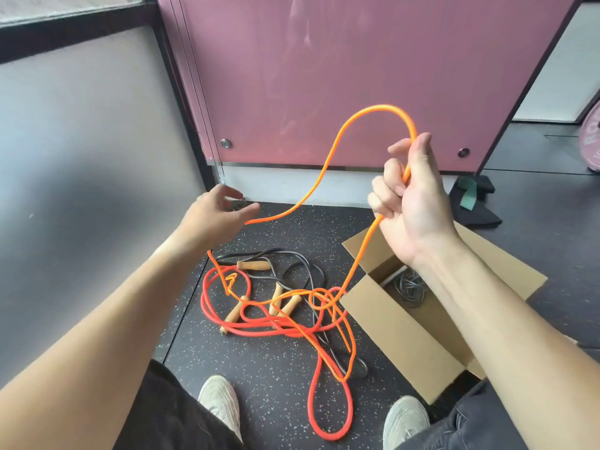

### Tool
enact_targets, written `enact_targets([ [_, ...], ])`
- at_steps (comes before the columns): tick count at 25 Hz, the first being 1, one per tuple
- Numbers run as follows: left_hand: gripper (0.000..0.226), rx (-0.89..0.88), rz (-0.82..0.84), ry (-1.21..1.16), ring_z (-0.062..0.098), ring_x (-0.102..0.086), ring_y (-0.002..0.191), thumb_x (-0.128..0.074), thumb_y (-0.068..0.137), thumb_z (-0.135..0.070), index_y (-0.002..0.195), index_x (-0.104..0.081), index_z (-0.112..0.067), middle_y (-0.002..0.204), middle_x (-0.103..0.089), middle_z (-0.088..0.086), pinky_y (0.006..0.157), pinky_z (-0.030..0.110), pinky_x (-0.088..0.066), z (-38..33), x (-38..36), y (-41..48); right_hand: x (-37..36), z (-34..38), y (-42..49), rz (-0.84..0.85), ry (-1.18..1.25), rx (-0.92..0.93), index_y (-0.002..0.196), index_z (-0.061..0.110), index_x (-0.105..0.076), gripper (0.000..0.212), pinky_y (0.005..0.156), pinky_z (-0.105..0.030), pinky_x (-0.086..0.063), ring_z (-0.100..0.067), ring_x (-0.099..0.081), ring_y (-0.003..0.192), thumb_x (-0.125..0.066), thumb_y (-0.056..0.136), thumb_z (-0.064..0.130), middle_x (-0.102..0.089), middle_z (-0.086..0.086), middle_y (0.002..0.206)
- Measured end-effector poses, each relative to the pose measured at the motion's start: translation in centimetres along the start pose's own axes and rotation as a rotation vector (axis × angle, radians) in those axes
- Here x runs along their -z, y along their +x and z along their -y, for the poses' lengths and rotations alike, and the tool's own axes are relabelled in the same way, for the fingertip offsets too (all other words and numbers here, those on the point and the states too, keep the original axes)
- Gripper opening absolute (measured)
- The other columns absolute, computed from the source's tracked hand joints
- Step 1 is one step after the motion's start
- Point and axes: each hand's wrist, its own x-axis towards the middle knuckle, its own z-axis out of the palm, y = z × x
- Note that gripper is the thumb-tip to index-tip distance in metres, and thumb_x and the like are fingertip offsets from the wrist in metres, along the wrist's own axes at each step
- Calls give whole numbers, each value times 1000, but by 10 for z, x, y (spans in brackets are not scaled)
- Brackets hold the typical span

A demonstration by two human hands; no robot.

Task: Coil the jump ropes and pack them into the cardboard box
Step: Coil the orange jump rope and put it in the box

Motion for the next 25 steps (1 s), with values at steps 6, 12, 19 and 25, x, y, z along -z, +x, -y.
enact_targets([
  [6,35,-324,857,-160,8,-65,98,-55,96,-51,112,-64,-22,110,-74,-1,88,32,-51,-40,-42,-47,-10,-5,3,-47,306,-102,89,22,-52,36,51,-23,-28,-10,-21,46,-32,107,47,-29,5,56],
  [12,49,-224,579,-118,14,-49,50,-56,91,-63,65,-56,-23,51,-47,-7,57,31,-40,-26,-15,-22,65,42,41,-427,248,53,87,25,-49,35,43,-20,-27,-10,-20,42,-34,107,49,-29,7,51],
  [19,42,-110,548,-746,12,-12,51,-50,104,-35,63,-51,-24,61,-17,-4,52,25,-26,-30,-5,-22,81,6,24,-228,-1514,-577,114,12,-51,43,80,-40,-51,-32,-62,91,-59,95,50,-60,-19,110],
  [25,35,-105,450,-576,15,-18,50,-61,96,-40,67,-63,-19,57,-20,-1,50,22,-40,-41,-19,-35,3,-23,-19,532,-1348,-149,117,33,-65,25,89,-30,-46,-7,-64,97,-44,105,38,-72,1,111],
])
